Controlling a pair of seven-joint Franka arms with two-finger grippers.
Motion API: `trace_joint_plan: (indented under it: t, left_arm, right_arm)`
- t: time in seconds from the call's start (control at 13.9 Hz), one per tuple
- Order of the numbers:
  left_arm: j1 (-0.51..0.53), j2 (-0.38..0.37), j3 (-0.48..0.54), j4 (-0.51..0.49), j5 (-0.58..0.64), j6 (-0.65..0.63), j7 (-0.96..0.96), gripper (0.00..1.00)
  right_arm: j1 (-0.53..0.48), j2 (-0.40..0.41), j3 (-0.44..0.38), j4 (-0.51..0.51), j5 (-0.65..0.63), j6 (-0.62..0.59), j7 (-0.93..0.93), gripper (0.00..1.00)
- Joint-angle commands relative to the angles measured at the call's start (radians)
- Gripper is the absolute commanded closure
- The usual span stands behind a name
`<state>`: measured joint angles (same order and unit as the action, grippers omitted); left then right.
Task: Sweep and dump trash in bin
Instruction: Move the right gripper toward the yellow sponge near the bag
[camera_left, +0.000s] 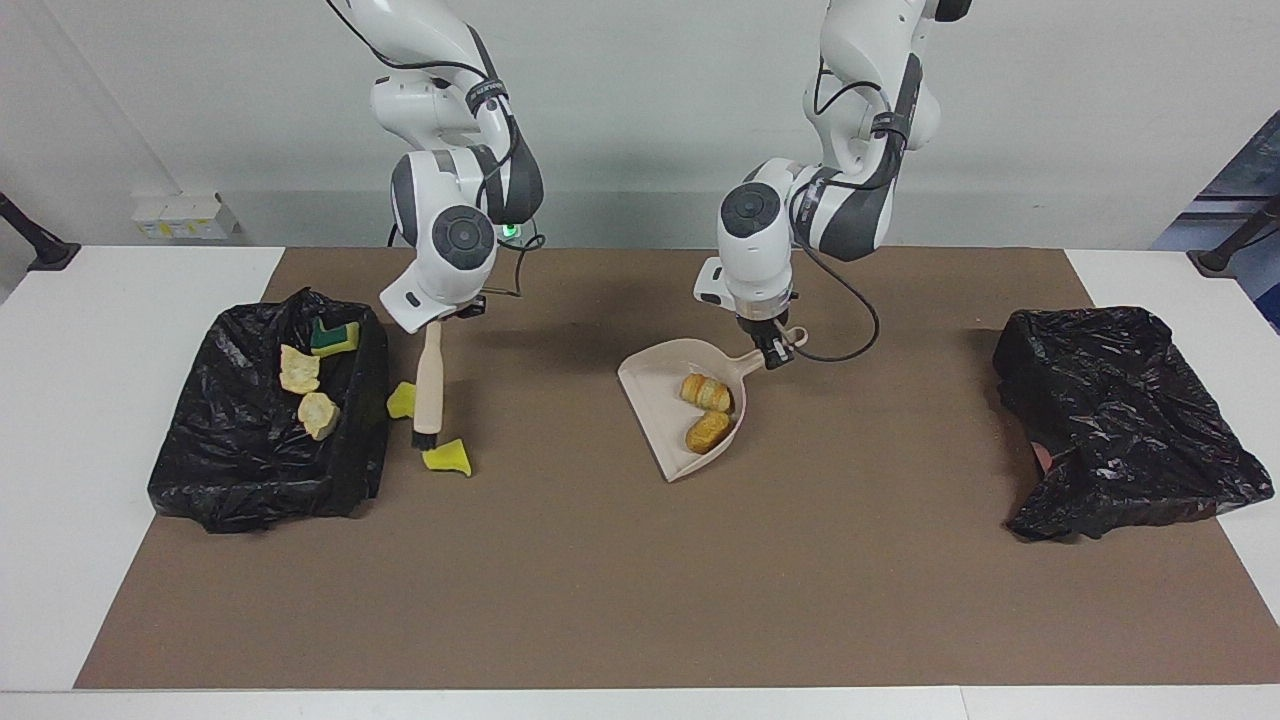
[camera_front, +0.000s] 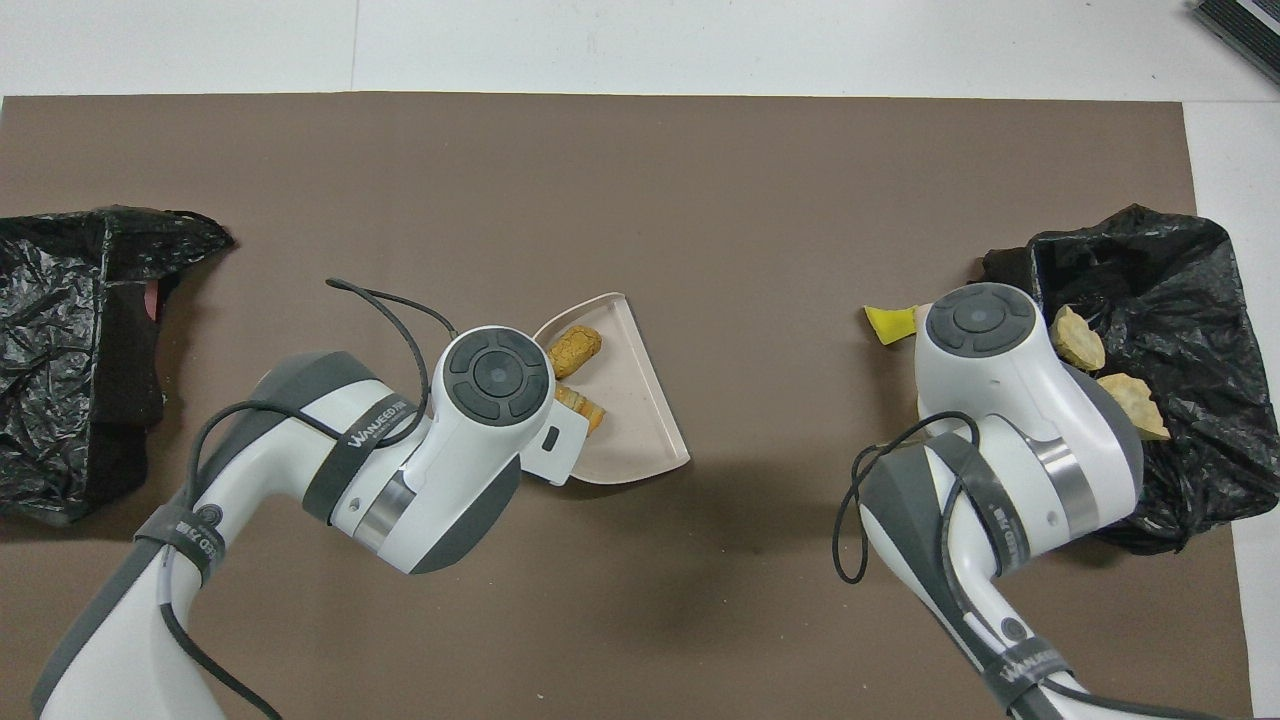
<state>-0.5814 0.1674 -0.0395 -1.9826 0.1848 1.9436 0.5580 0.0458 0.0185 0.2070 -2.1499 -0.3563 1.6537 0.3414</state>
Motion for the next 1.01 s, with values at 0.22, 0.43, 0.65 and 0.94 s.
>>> trace_joint_plan:
  t: [0.22, 0.43, 0.65, 0.94]
  left_arm:
    - [-0.046, -0.003, 0.007, -0.005, 0.019, -0.042, -0.058, 1.0]
    - [-0.041, -0.002, 0.007, -0.018, 0.013, -0.012, -0.062, 1.0]
    - [-0.034, -0.003, 0.007, -0.027, 0.013, 0.0, -0.061, 1.0]
    - [-0.023, -0.003, 0.009, -0.027, 0.015, 0.001, -0.061, 1.0]
  right_arm:
    - [-0.061, -0.1, 0.009, -0.174, -0.067, 0.147, -0.015, 1.0]
    - [-0.073, -0.098, 0.009, -0.226, -0.128, 0.218, -0.018, 1.0]
    - [-0.087, -0.08, 0.014, -0.225, -0.119, 0.227, -0.041, 1.0]
    - [-0.009, -0.048, 0.015, -0.182, 0.193, 0.256, -0.102, 1.0]
